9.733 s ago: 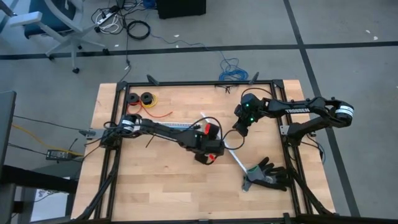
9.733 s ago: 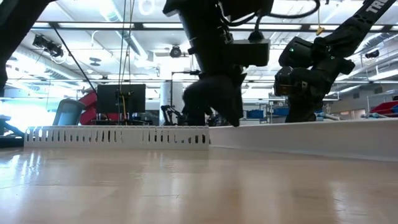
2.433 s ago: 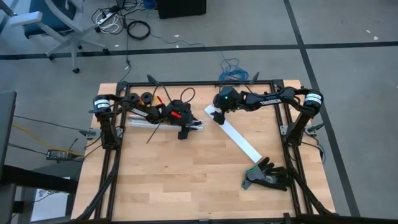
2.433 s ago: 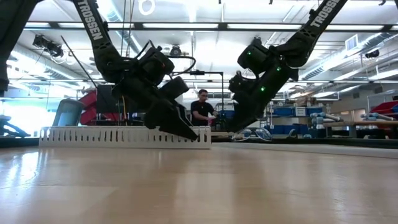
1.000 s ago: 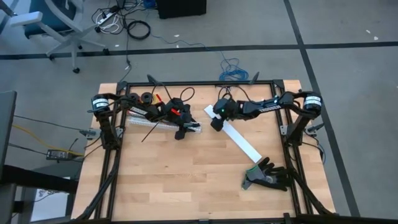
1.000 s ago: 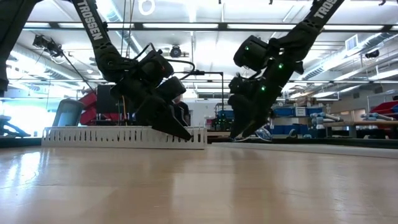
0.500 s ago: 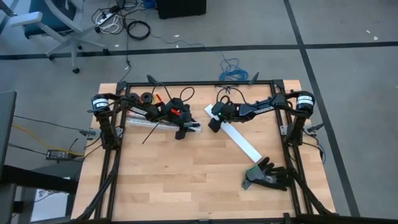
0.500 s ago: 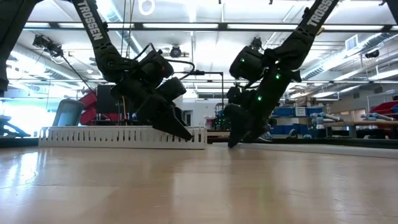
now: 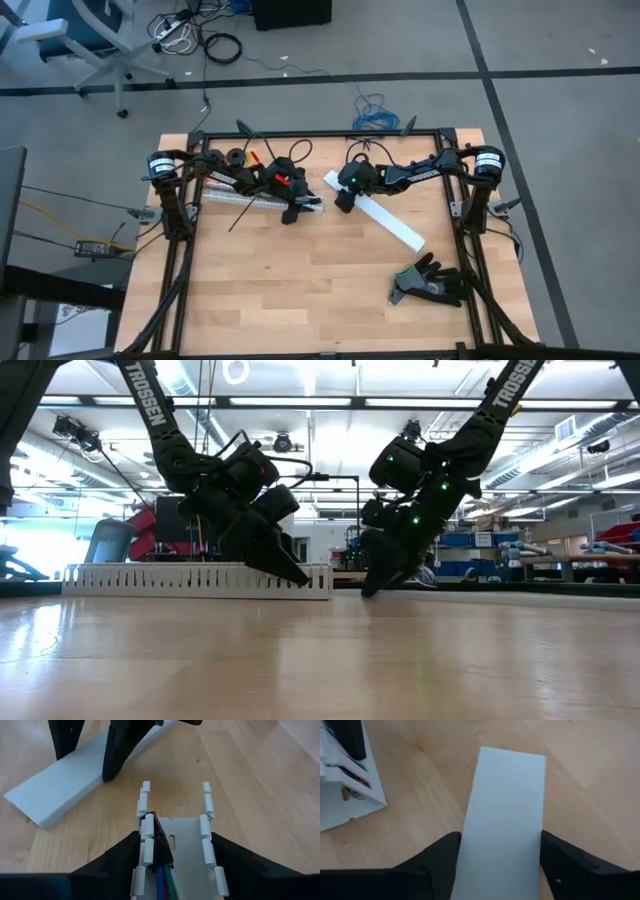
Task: Ziptie cables
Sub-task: Close the white cable duct
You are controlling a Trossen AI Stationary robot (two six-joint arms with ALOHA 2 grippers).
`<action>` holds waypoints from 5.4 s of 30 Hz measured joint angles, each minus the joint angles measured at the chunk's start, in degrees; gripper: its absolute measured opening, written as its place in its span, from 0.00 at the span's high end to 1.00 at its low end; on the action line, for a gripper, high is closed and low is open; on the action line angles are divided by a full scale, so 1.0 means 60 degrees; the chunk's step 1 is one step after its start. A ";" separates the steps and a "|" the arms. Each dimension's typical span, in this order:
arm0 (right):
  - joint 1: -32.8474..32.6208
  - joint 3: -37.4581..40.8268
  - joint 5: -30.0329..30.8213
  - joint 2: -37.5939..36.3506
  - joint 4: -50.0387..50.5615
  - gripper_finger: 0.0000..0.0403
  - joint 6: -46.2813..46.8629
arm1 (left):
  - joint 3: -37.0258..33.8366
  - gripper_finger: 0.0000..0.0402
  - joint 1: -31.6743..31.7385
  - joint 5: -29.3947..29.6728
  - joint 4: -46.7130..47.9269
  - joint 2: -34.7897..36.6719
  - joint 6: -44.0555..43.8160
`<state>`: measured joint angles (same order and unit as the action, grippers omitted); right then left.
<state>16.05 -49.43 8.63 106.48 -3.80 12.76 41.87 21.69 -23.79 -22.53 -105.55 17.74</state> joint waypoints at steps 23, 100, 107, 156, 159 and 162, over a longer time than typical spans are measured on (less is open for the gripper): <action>0.0307 -0.0004 -0.0697 0.0029 -0.0202 0.48 -0.0883 | 0.0015 0.43 0.0011 -0.0054 0.0150 0.0003 0.0207; 0.0280 0.0004 -0.1442 0.0051 -0.1422 0.07 -0.2080 | 0.0008 0.43 0.0135 -0.0120 0.0356 0.0010 0.0585; 0.0284 0.0014 -0.1404 0.0776 -0.2115 0.23 -0.2135 | 0.0004 0.43 0.0142 -0.0098 0.0384 0.0010 0.0615; -0.0315 0.0291 -0.2390 -0.1423 -0.1829 0.48 -0.2474 | 0.0000 0.43 0.0146 -0.0023 0.0287 0.0009 0.0613; -0.0500 0.0288 -0.2574 -0.1370 -0.1761 0.48 -0.2306 | -0.0003 0.43 0.0153 0.0048 0.0041 -0.0005 0.0607; -0.0619 0.0288 -0.2633 -0.1370 -0.1706 0.48 -0.2143 | -0.0007 0.43 0.0153 0.0113 -0.0150 -0.0005 0.0558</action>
<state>12.34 -47.70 -7.16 98.26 -14.04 -0.10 41.82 22.61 -23.12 -23.43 -105.58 21.09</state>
